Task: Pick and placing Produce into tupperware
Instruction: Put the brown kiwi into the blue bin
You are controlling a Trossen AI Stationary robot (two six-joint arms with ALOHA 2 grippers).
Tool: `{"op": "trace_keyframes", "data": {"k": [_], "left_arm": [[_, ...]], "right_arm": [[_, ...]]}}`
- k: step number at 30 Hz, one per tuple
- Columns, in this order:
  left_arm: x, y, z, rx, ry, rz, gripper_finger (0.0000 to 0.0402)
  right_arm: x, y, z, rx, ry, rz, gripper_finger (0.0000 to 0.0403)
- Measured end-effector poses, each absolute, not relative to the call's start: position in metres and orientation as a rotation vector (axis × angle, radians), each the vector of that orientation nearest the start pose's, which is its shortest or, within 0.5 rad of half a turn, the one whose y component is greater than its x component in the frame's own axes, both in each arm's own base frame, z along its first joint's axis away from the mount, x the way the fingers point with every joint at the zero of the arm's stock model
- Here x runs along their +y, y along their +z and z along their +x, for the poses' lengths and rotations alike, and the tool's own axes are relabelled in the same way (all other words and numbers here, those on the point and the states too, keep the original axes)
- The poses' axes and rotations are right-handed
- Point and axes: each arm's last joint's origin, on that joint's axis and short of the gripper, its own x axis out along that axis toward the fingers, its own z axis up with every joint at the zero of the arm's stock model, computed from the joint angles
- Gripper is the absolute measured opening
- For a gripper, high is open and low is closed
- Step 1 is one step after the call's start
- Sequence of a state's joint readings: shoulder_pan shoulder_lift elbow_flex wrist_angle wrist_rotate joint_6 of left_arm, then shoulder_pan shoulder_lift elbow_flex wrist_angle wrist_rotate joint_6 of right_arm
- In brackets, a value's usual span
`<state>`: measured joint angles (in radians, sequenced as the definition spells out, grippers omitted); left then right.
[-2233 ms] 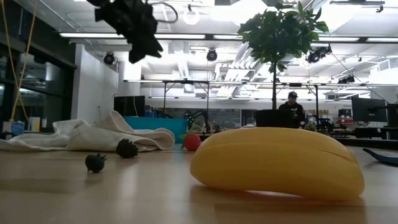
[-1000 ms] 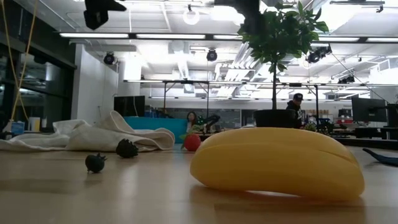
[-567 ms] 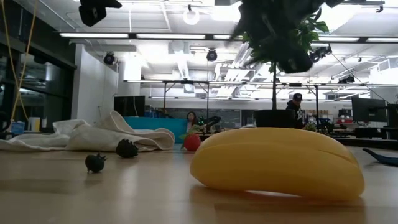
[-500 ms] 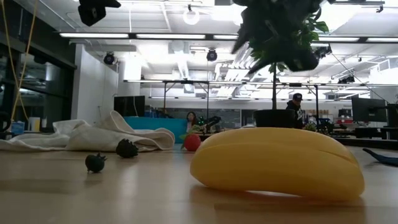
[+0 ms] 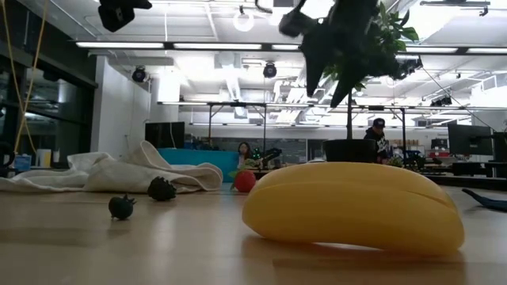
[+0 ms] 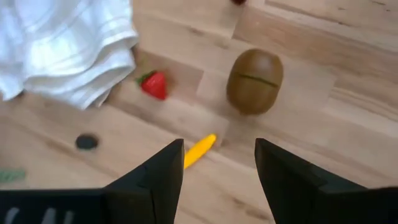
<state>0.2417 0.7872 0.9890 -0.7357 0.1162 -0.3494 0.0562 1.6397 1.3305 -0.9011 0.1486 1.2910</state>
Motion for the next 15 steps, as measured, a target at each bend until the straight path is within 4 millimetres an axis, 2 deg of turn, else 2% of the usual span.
{"op": "trace_keyframes", "data": {"k": [11,15], "left_arm": [[0.031,0.347,0.140,0.526,0.207,-0.411,0.0090],[0.031,0.346,0.139,0.548,0.210,-0.413,0.0090]], "right_arm": [[-0.010,0.248,0.327,0.995,-0.892,0.993,0.0251],[-0.017,0.238,0.330,1.051,-0.904,1.000,0.0270]]}}
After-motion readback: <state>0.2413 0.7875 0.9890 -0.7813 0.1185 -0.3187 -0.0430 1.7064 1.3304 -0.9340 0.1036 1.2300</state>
